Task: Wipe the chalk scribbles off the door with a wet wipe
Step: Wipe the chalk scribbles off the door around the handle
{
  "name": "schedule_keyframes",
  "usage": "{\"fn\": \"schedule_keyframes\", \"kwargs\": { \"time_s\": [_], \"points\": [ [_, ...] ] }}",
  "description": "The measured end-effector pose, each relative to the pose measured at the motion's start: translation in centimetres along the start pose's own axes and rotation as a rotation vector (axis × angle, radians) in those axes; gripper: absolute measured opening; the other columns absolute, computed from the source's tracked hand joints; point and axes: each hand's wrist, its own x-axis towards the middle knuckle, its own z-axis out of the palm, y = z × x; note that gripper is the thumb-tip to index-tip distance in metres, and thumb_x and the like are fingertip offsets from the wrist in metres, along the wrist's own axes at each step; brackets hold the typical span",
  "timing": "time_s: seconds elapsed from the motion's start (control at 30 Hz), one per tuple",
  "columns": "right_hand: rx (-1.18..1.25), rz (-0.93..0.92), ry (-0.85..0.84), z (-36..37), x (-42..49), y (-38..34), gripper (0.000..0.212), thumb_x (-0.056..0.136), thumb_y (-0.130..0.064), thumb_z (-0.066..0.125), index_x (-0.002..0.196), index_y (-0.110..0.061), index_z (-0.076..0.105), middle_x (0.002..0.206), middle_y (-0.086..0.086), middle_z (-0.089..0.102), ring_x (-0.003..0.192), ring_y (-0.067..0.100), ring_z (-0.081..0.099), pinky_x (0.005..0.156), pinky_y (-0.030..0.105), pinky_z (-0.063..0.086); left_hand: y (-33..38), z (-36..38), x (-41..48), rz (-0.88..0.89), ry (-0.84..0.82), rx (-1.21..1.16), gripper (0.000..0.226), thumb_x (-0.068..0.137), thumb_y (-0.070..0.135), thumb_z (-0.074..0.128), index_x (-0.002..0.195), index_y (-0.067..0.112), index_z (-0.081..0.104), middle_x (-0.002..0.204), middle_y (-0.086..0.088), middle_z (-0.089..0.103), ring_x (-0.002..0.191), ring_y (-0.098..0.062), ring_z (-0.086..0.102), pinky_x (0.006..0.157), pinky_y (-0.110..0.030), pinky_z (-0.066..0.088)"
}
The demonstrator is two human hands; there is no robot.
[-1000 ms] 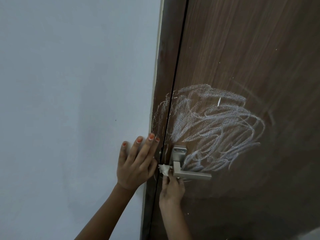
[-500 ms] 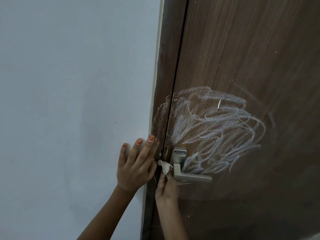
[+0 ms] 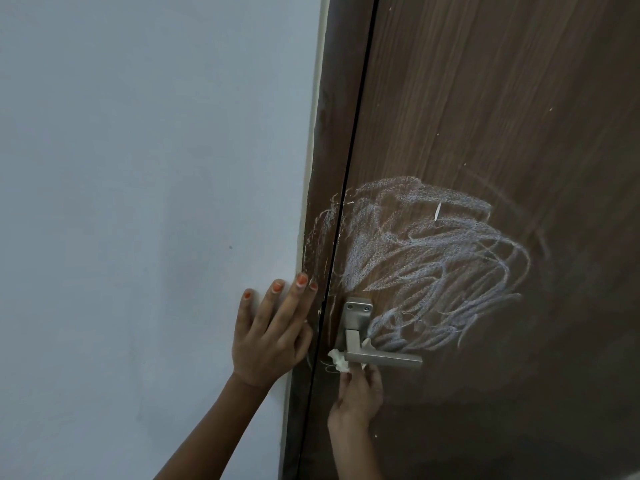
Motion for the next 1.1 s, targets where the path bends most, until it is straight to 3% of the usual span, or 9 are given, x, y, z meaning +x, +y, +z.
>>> {"fn": "schedule_keyframes", "kwargs": {
  "time_s": [0.2,0.27,0.4,0.5,0.6,0.77,0.9,1.0,1.1],
  "points": [
    [-0.224,-0.382,-0.044,-0.2,0.7,0.0,0.025,0.081,0.015,0.055,0.085,-0.007,0.065,0.089,0.007,0.059,0.07,0.0,0.061,0.064,0.008,0.048,0.0,0.0,0.1,0.005,-0.007,0.007,0.051,0.092,0.026,0.037,0.142,0.014,0.036,0.157,-0.006,0.012,0.144,-0.025,0.01,0.117,-0.046,0.008],
    [-0.289,-0.441,-0.062,-0.4,0.9,-0.3,0.023,0.08,0.016,0.055,0.088,-0.003,0.065,0.095,0.011,0.06,0.073,-0.005,0.061,0.071,0.017,0.05,0.0,0.0,0.0,0.001,-0.001,0.01,0.048,0.091,0.025,0.038,0.138,0.013,0.042,0.157,-0.006,0.012,0.144,-0.024,0.011,0.116,-0.046,0.008],
    [-0.382,-0.439,-0.076,-1.2,1.1,0.3,0.021,0.082,0.006,0.061,0.097,-0.007,0.066,0.098,0.02,0.064,0.088,0.023,0.058,0.08,0.038,0.047,0.0,0.1,0.0,0.003,0.002,0.0,0.046,0.092,0.026,0.038,0.136,0.013,0.044,0.157,-0.006,0.011,0.144,-0.025,0.009,0.116,-0.046,0.008],
    [-0.374,-0.424,-0.068,-1.8,0.9,0.8,0.016,0.083,0.0,0.063,0.092,-0.013,0.065,0.092,0.021,0.064,0.076,0.018,0.057,0.068,0.02,0.048,0.0,0.1,-0.1,0.003,0.006,0.002,0.052,0.091,0.026,0.038,0.142,0.014,0.036,0.156,-0.006,0.012,0.144,-0.025,0.01,0.116,-0.047,0.008],
    [-0.384,-0.488,-0.106,-1.0,0.9,0.0,0.031,0.082,0.008,0.059,0.083,-0.022,0.064,0.091,0.01,0.062,0.077,0.001,0.06,0.065,0.007,0.047,0.0,0.1,-0.1,0.002,0.004,0.011,0.052,0.092,0.026,0.038,0.142,0.013,0.037,0.156,-0.006,0.012,0.144,-0.025,0.01,0.116,-0.047,0.008],
    [-0.416,-0.374,-0.09,-0.9,0.9,-0.1,0.015,0.085,0.003,0.058,0.096,-0.005,0.064,0.1,0.024,0.063,0.09,0.027,0.059,0.084,0.043,0.047,0.0,0.1,-0.1,0.004,-0.012,0.003,0.039,0.093,0.027,0.037,0.128,0.016,0.05,0.156,-0.007,0.012,0.144,-0.026,0.01,0.116,-0.047,0.008],
    [-0.263,-0.212,-0.08,-0.9,0.4,0.5,0.029,0.086,0.001,0.058,0.115,0.002,0.057,0.101,0.015,0.064,0.096,0.029,0.06,0.087,0.04,0.048,0.0,0.1,-0.1,0.003,-0.012,0.012,0.04,0.092,0.026,0.037,0.129,0.015,0.049,0.156,-0.006,0.012,0.144,-0.025,0.01,0.116,-0.046,0.008],
    [0.014,0.127,-0.063,-0.2,-0.3,0.1,0.026,0.088,0.006,0.052,0.113,0.001,0.055,0.102,0.01,0.061,0.084,0.015,0.059,0.06,0.017,0.056,0.0,0.1,-0.1,0.0,-0.011,0.007,0.04,0.092,0.027,0.036,0.129,0.016,0.049,0.156,-0.006,0.012,0.144,-0.025,0.01,0.116,-0.046,0.008],
    [0.207,0.45,-0.072,0.6,-1.5,-0.3,0.016,0.088,0.006,0.049,0.102,0.002,0.055,0.089,0.012,0.059,0.071,0.017,0.062,0.042,0.014,0.051,-0.1,0.2,-0.2,0.005,-0.008,0.006,0.045,0.093,0.028,0.036,0.136,0.014,0.044,0.156,-0.006,0.012,0.144,-0.025,0.01,0.116,-0.046,0.008]
  ]
}}
